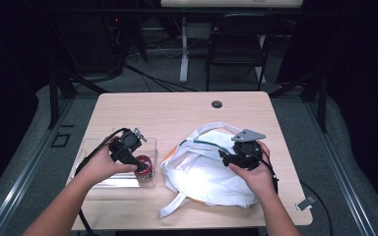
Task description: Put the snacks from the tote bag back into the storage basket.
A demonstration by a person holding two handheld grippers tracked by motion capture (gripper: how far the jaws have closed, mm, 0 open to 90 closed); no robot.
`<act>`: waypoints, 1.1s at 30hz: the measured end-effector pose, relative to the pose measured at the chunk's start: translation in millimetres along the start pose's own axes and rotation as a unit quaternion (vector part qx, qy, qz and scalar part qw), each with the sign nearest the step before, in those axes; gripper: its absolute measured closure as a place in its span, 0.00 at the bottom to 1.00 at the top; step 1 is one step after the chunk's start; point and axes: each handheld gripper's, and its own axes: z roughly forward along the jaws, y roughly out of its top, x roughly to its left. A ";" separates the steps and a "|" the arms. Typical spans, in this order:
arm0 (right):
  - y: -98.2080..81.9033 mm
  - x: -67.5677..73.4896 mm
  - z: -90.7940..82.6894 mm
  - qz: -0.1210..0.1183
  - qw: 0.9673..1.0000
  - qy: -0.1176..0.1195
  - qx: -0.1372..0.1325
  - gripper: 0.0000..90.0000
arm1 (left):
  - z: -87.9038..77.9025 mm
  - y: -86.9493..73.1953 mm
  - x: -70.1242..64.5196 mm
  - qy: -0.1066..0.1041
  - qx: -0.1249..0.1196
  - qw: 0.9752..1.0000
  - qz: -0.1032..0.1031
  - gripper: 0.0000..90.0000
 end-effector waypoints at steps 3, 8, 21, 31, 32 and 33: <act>0.0 0.1 0.1 0.000 1.000 0.000 0.000 0.29 | -2.7 2.3 -2.4 -0.002 -0.003 1.000 0.009 0.26; 0.1 0.1 -0.2 -0.001 1.000 -0.001 0.000 0.29 | -6.2 6.0 -6.9 -0.001 -0.006 1.000 0.014 0.27; 0.3 -0.3 -0.7 -0.001 1.000 -0.001 0.000 0.29 | -9.7 13.2 -19.2 0.008 -0.021 1.000 0.020 0.29; 0.4 -0.1 -0.6 0.000 1.000 -0.002 -0.002 0.29 | -8.3 22.0 -36.5 0.002 -0.040 0.999 0.029 0.31; 0.4 -0.1 -0.7 -0.001 1.000 -0.001 -0.001 0.29 | -7.6 23.3 -38.9 0.000 -0.042 0.999 0.031 0.31; 0.5 0.1 -0.7 -0.001 1.000 -0.002 -0.001 0.29 | -6.2 24.6 -41.5 -0.002 -0.044 0.998 0.033 0.32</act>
